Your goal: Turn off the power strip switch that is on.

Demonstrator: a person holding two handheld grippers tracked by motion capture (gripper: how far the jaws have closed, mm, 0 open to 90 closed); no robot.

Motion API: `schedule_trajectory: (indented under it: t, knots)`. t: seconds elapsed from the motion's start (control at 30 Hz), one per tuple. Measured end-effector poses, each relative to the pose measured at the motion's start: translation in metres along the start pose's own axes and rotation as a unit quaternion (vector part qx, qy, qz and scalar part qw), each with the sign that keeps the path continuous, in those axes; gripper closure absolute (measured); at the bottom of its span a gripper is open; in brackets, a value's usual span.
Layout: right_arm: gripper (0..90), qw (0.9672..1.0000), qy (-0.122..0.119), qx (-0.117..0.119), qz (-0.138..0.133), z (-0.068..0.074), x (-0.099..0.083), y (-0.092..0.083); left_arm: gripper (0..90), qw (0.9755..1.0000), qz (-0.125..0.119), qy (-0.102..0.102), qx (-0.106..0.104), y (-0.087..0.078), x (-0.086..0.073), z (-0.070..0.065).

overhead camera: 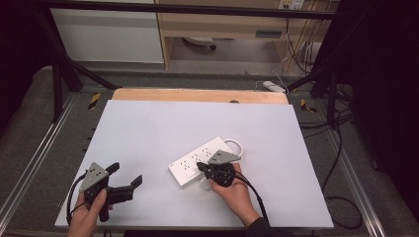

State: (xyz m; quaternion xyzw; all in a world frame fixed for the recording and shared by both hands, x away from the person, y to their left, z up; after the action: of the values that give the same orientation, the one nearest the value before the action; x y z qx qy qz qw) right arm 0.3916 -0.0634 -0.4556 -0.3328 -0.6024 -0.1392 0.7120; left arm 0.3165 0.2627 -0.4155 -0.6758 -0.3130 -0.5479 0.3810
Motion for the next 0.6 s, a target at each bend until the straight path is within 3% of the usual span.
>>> schedule_trajectory:
  t: [0.6]
  knots:
    - [90.0,0.9999,0.004,-0.005,-0.011,-0.0045,0.0042,-0.0052,4.4,1.0,0.0,0.002,-0.001,0.0002,0.0,0.0]
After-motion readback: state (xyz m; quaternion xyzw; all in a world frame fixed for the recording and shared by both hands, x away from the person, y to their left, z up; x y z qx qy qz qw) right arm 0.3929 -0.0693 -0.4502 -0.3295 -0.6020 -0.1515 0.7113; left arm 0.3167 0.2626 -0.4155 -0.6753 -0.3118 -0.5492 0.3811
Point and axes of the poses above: each handheld gripper's, and its own axes: y roughly forward along the jaws, x roughly out of its top, z roughly to its left, the point moved 2 cm from there along y, roughly forward along the jaws, and after that the axes turned 12 degrees about -z, right-handed, at the moved point
